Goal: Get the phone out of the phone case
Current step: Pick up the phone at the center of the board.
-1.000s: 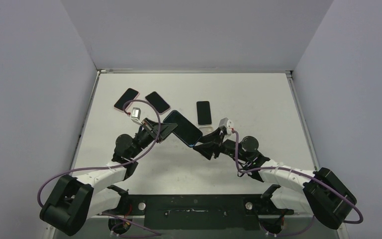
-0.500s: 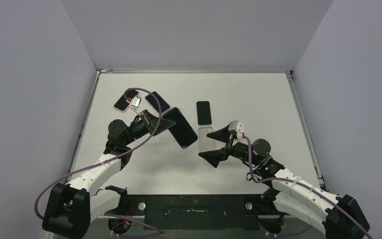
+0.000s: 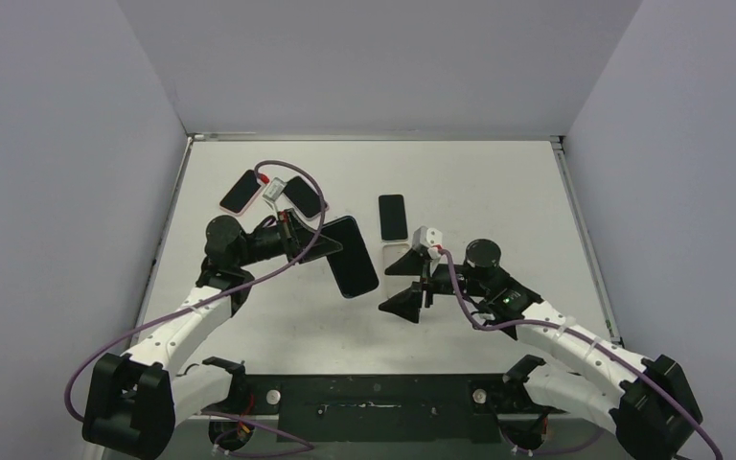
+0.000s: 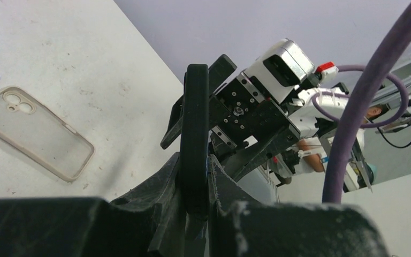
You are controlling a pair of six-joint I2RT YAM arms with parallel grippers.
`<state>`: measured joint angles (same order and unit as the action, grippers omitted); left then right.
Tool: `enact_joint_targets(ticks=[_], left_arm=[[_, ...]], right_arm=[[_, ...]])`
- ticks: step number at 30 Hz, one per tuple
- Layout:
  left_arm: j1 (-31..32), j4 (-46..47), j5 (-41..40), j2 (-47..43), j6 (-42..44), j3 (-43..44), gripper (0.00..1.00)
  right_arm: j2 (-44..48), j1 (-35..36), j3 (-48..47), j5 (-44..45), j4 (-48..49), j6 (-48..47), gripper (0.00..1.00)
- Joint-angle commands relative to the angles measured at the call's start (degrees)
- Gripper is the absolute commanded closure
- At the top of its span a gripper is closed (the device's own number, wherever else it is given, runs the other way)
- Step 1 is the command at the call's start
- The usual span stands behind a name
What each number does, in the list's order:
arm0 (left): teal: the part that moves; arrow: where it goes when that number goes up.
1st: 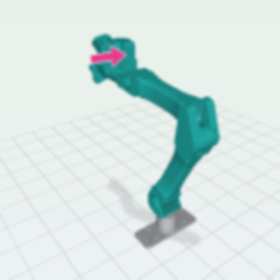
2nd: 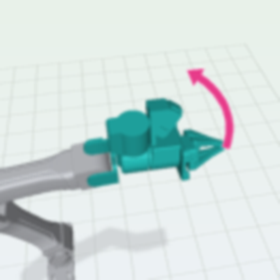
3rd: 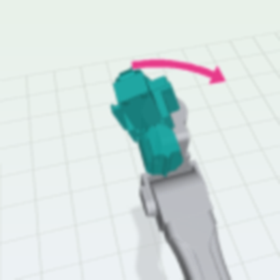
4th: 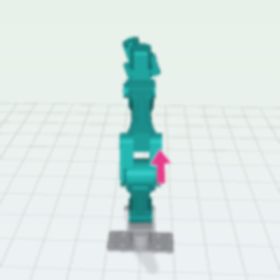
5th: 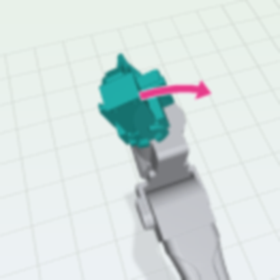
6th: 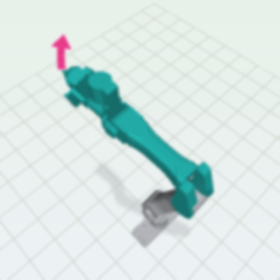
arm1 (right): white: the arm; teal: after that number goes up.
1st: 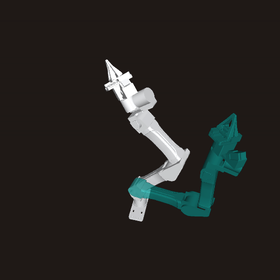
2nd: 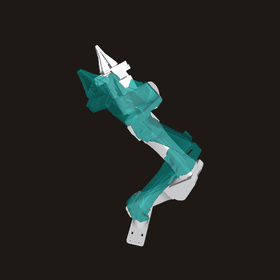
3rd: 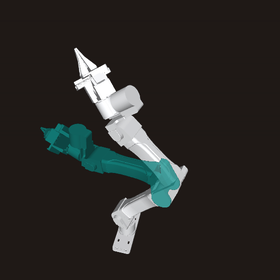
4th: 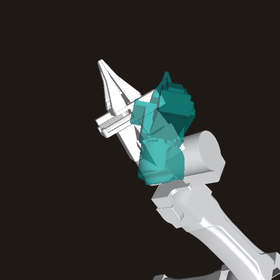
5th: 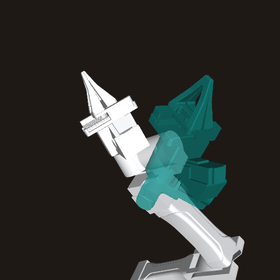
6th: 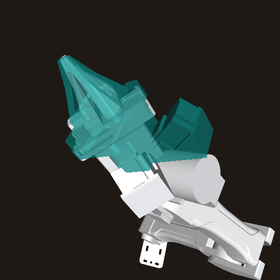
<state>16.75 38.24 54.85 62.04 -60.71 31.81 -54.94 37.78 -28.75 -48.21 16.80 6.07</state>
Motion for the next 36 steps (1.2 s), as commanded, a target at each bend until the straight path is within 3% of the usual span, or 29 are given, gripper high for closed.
enact_joint_targets(ticks=[1, 11, 20, 30, 36], left_arm=[[-0.4, 1.3, 4.2, -0.7, 3.0, 4.1, 1.0], [-0.4, -1.9, 7.4, -0.2, 7.3, 6.8, 1.0], [-0.4, -6.5, 8.8, 0.5, 11.4, 9.4, 1.0], [-0.4, -13.9, 9.7, 1.0, 18.0, 13.2, 1.0], [-0.4, -14.9, 10.1, 1.4, 19.2, 14.0, 1.0]], right_arm=[[-3.1, -0.5, -5.4, -8.4, -0.3, -3.4, 0.19], [-10.1, -0.6, -12.1, -15.3, -5.5, -7.7, 0.31], [-12.8, -0.6, -14.2, -17.4, -6.3, -8.9, 0.48], [-14.6, -0.6, -16.2, -18.2, -6.5, -9.3, 0.51], [-16.3, -0.6, -17.4, -18.3, -6.6, -9.7, 0.68]])
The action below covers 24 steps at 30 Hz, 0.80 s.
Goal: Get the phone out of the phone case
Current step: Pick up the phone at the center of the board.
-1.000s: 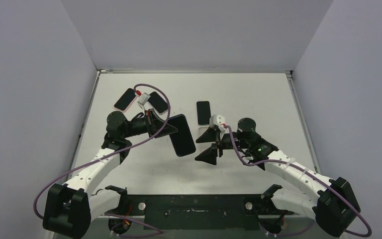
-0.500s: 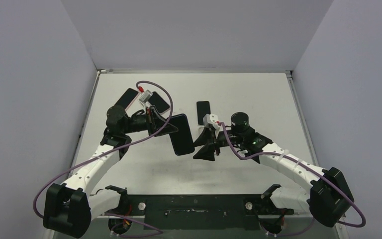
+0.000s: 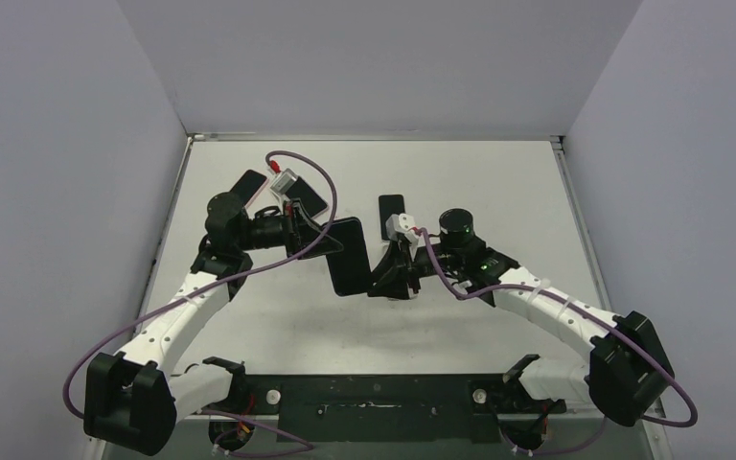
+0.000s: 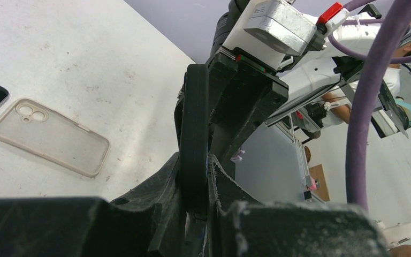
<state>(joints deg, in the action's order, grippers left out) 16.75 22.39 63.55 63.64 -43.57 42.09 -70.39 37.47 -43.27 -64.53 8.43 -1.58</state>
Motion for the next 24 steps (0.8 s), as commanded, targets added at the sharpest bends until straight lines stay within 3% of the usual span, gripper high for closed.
enact_joint_targets(ticks=[1, 8, 17, 24], left_arm=[[-0.4, 0.7, 1.6, -0.1, 2.3, 4.0, 1.0], [-0.4, -3.4, 1.6, 1.1, 3.9, 7.0, 1.0], [-1.1, -7.3, 1.4, 3.9, 4.9, 10.9, 1.0], [-1.1, -4.7, 2.9, 4.1, 3.9, 8.6, 1.0]], right_arm=[[-1.3, -0.3, -3.1, -2.1, 1.7, -2.3, 0.72], [-3.4, -0.3, -5.4, -1.9, -2.9, -9.0, 1.0], [-7.2, -0.3, -8.6, 0.3, -8.0, -23.7, 1.0], [-9.7, 0.0, -12.7, 4.3, -12.7, -34.8, 1.0]])
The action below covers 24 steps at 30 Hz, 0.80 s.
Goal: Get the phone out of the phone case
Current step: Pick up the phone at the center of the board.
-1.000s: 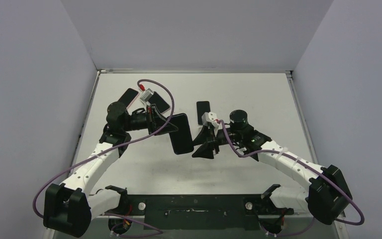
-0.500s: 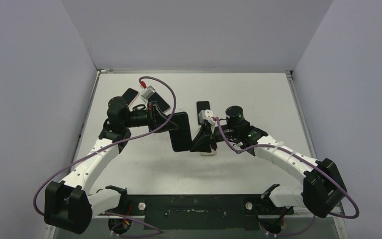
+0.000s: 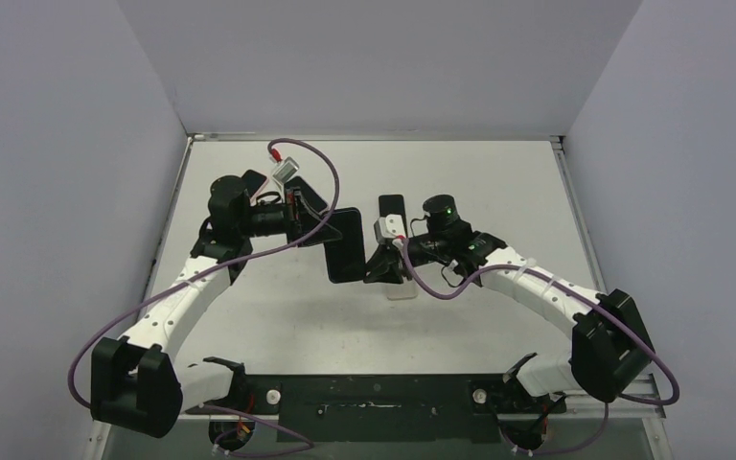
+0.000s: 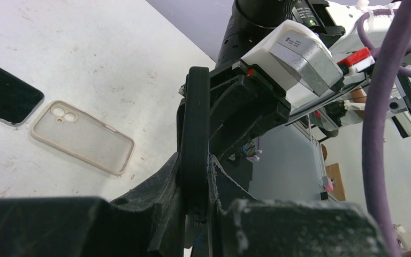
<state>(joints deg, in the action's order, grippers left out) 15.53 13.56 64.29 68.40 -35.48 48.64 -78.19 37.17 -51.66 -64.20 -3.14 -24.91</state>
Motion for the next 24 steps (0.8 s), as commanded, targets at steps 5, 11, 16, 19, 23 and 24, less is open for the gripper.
enact_joint_targets(ticks=[5, 11, 16, 19, 23, 24], left_arm=[[0.1, 11.5, 3.8, -0.5, -8.9, -1.2, 1.0], [-0.3, 11.3, 3.4, -1.3, -6.7, -2.7, 1.0], [-0.5, 4.9, 1.6, -2.0, -0.9, -1.7, 1.0], [-0.5, 4.1, 0.8, -2.7, 0.5, -1.9, 1.0], [-0.5, 0.7, -0.8, -3.8, 4.0, -1.4, 1.0], [-0.5, -0.6, -1.4, -4.0, 5.0, -1.0, 1.0]], right_arm=[[-4.0, 0.6, -6.5, 6.6, -2.2, -14.1, 1.0], [-4.7, 0.5, -6.6, 5.1, -3.0, -12.2, 1.0], [-3.4, 0.4, -3.3, 1.6, -0.5, -7.5, 0.93], [-2.1, 0.3, -1.7, -0.5, 1.1, -5.0, 0.79], [-0.9, 0.1, -1.0, -1.5, -0.4, -4.2, 0.61], [-0.7, 0.1, -0.9, -1.8, -1.1, -4.3, 0.56]])
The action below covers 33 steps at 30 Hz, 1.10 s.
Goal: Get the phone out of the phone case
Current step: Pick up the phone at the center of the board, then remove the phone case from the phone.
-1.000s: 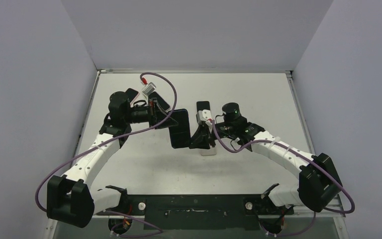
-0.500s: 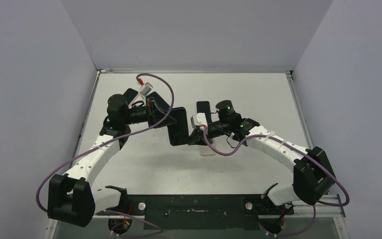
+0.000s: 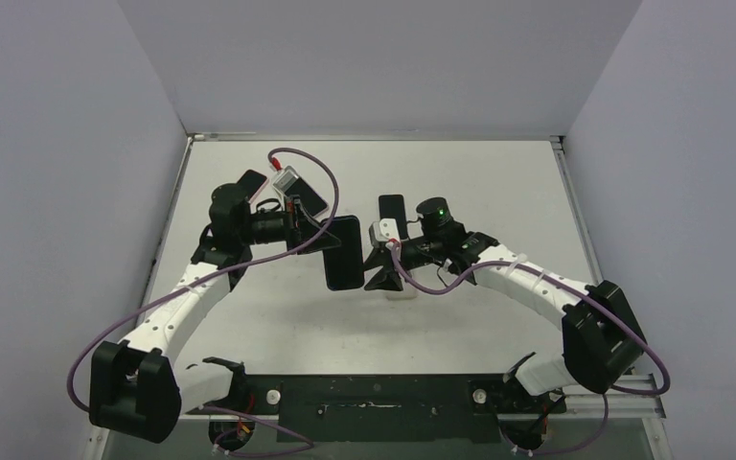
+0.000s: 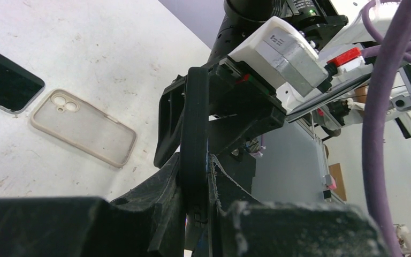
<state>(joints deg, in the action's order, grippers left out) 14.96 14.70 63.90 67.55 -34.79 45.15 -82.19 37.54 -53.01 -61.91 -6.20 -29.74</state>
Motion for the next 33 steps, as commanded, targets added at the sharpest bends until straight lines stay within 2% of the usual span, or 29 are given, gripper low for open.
enact_joint_targets(ticks=[1, 6, 9, 12, 16, 22, 26, 33], left_arm=[[0.1, -2.9, -1.5, -3.3, 5.3, 2.8, 1.0], [0.1, -4.8, -2.7, -4.1, 7.4, 2.7, 1.0], [0.1, -4.4, -2.4, -4.3, 7.4, 2.4, 1.0], [0.1, -2.7, -1.4, -4.6, 6.6, 2.1, 1.0], [0.2, 1.5, -0.1, -4.8, 3.9, 0.9, 1.0], [0.2, 2.6, 0.3, -5.1, 3.2, 0.5, 1.0], [0.2, 3.1, 0.4, -5.1, 2.8, 0.4, 1.0], [0.2, 3.7, 0.3, -4.9, 1.8, 0.0, 1.0]], right_arm=[[3.3, -0.4, 0.5, -4.8, 1.2, 0.5, 0.53], [5.0, -0.3, 2.4, -7.4, 5.1, 5.3, 0.45], [5.7, -0.3, 4.2, -7.7, 12.7, 11.1, 0.45], [4.9, -0.1, 4.5, -7.9, 16.3, 14.8, 0.45], [3.7, 0.6, 4.3, -6.8, 18.0, 17.0, 0.46], [1.8, 1.6, 4.0, -6.6, 18.0, 17.3, 0.51], [1.1, 1.9, 3.7, -6.7, 18.1, 17.1, 0.6], [0.1, 2.2, 2.6, -6.7, 15.3, 12.3, 0.94]])
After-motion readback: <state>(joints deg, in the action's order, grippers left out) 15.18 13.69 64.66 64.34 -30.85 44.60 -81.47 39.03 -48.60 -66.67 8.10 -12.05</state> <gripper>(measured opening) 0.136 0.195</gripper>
